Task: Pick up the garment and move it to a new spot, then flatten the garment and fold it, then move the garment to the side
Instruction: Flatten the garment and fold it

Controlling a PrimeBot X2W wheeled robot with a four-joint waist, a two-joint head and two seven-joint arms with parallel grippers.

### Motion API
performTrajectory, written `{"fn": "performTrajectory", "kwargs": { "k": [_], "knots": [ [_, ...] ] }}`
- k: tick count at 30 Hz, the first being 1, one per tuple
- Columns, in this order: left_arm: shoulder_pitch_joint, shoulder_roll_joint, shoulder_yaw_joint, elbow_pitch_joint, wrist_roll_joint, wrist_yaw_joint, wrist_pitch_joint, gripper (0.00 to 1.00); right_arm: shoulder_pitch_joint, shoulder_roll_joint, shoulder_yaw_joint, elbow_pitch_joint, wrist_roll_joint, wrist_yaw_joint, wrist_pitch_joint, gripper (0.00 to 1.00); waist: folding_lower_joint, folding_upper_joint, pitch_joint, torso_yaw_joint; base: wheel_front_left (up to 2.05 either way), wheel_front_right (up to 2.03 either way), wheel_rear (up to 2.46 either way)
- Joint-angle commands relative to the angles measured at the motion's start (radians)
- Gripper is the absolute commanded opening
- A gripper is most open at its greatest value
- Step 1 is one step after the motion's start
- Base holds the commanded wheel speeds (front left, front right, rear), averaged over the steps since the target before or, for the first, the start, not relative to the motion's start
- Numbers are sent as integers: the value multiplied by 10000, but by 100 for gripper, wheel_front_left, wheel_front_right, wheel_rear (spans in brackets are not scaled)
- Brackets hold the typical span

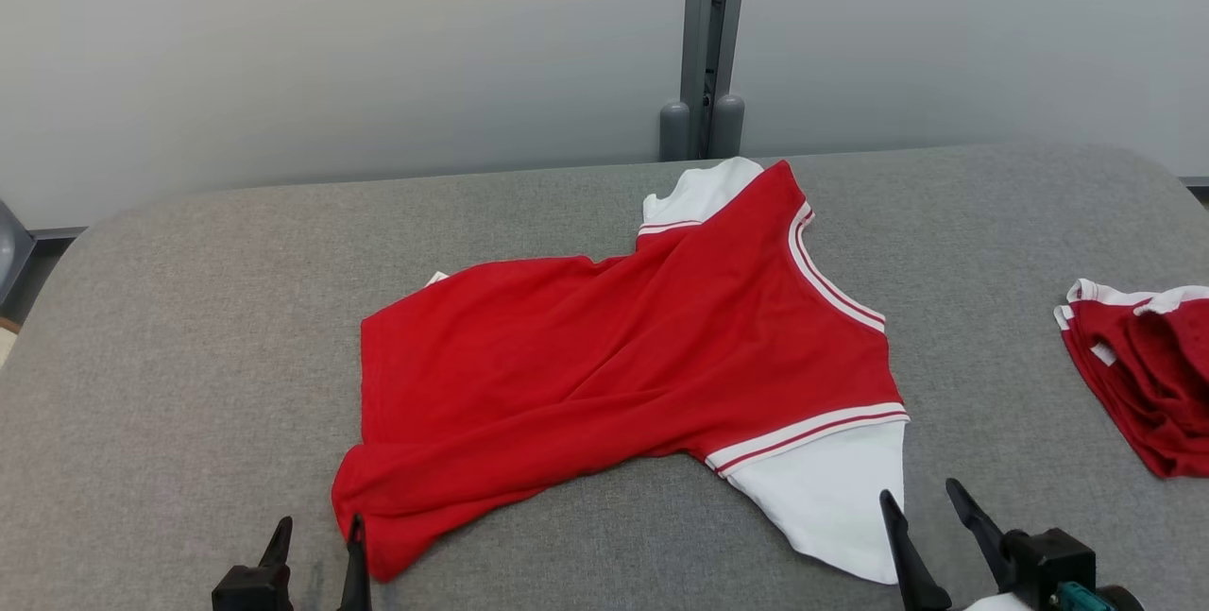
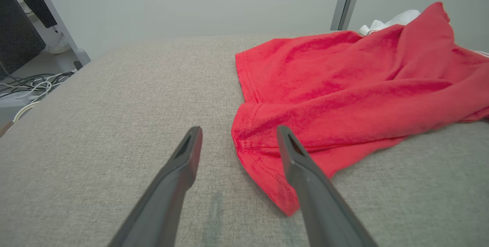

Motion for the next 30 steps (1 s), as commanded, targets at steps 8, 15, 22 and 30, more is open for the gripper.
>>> {"fn": "performTrajectory", "kwargs": {
  "k": [8, 15, 22, 30],
  "knots": [
    [-210, -50, -15, 196, 55, -161, -43, 100, 237, -53, 110, 1127, -90, 1, 10, 100, 0, 0, 313, 22, 0, 0, 0],
    [-402, -68, -34, 302, 72, -252, -43, 100, -72, -48, 184, 1930, 182, 1, 8, 100, 0, 0, 625, 172, 0, 0, 0],
    [-557, -78, -41, 321, 16, -301, -44, 100, -487, -51, 461, 2377, 265, 1, 10, 100, 0, 0, 772, 306, 0, 0, 0],
    [-708, -78, -158, 216, -224, -410, -44, 100, -814, -51, 530, 3230, 397, -5, 47, 0, 0, 0, 973, 337, 0, 0, 0]
  ]
}}
